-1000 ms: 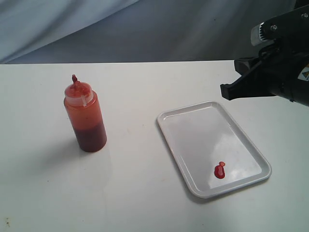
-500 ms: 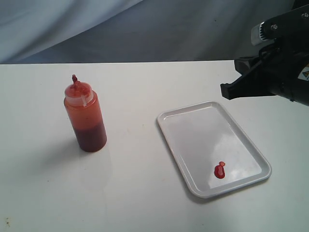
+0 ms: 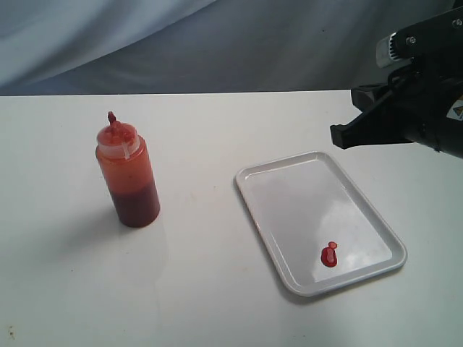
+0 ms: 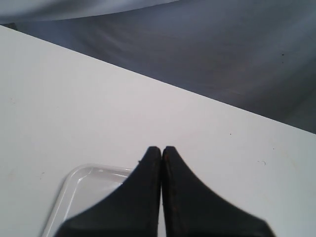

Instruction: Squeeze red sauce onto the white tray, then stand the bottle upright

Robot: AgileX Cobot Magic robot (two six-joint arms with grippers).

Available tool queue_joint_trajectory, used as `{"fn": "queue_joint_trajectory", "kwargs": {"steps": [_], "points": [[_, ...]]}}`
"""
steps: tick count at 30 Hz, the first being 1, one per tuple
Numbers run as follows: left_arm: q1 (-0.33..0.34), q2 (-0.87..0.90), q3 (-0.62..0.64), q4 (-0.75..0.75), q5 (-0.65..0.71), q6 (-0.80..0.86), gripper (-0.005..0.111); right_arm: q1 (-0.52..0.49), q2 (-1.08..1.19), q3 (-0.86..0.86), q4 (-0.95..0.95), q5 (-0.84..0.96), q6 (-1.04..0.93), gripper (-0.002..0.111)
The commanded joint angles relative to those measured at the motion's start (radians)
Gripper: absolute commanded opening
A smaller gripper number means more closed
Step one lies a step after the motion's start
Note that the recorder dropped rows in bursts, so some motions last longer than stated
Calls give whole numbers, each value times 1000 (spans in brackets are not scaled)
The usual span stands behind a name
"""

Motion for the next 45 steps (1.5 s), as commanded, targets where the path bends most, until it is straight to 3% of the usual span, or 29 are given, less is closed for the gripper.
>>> {"fn": "queue_joint_trajectory", "kwargs": {"steps": [1,18,28,45], "points": [[-2,5,5,8,93,42,0,-6,-9,6,4,-14,3,0],[-6,5,5,17,118,13,0,-6,-9,6,4,-14,3,0],[-96,5,5,17,120,9,0,-6,-9,6,4,-14,3,0],[-96,-8,5,17,118,7,0,-6,-9,6,4,-17,3,0]]}}
